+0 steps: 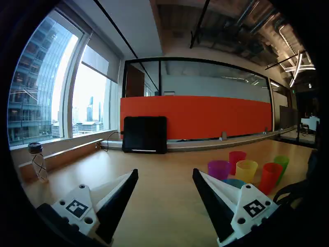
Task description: Pour water
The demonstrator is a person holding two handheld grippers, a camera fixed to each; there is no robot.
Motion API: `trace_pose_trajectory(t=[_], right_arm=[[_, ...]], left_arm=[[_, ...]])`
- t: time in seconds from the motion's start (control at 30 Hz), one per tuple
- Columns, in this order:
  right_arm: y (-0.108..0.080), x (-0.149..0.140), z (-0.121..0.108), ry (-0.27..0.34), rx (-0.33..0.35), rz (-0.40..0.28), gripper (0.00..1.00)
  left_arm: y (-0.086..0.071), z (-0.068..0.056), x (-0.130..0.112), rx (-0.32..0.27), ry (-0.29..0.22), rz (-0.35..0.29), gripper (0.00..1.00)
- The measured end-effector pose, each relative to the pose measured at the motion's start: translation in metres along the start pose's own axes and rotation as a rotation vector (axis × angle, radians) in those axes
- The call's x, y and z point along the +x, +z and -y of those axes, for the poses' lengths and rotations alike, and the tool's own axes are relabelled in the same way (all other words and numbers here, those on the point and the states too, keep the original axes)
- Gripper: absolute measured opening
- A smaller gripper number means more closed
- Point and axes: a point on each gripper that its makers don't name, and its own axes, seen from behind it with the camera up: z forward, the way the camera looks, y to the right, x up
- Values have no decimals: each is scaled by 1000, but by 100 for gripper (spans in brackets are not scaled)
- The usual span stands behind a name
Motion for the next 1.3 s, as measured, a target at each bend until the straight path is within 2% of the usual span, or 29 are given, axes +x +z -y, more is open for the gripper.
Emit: trace_pose_trajectory(t=[0.6, 1.3], right_arm=[[19, -27, 22, -8, 46, 7, 100], [16, -58, 6, 38, 32, 29, 100]], left_arm=[[1, 0, 0, 0, 0, 0, 99], [0, 1, 0, 0, 0, 0, 98]])
